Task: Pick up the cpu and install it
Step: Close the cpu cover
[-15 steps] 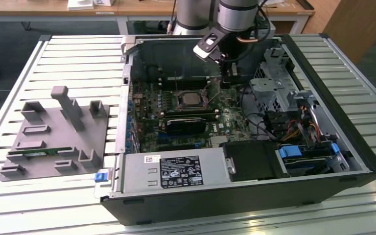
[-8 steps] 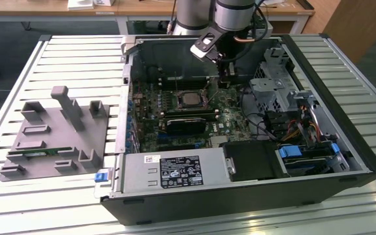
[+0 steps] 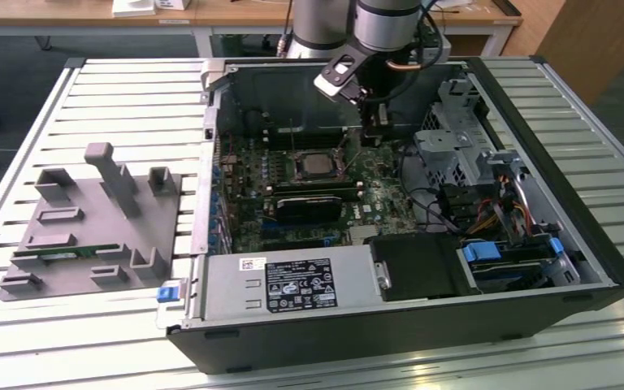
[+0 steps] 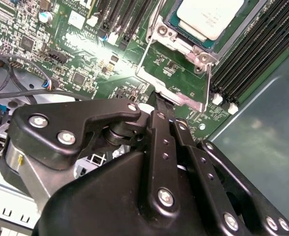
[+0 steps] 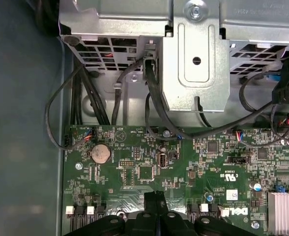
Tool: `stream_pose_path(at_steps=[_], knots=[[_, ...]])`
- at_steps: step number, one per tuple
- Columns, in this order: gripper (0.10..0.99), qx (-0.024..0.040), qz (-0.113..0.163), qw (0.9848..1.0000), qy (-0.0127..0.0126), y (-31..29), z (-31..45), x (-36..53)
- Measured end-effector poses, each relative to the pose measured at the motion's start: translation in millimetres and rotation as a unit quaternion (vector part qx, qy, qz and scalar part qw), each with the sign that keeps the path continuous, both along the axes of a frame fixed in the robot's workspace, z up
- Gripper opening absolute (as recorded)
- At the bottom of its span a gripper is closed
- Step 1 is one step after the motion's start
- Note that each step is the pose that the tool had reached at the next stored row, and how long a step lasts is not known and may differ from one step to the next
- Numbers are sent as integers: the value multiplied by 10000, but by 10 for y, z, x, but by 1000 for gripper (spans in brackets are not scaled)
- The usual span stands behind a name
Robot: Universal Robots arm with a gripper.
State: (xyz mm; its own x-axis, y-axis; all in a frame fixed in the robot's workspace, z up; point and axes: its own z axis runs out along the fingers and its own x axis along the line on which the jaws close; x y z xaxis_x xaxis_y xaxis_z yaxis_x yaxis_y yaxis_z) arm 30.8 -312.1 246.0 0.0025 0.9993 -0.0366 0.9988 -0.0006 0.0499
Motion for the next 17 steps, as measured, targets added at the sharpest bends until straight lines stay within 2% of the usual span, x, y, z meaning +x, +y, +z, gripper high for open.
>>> stream_pose_path(at_steps=[17], knots=[[106, 0, 0, 10000, 0, 0, 0, -88]])
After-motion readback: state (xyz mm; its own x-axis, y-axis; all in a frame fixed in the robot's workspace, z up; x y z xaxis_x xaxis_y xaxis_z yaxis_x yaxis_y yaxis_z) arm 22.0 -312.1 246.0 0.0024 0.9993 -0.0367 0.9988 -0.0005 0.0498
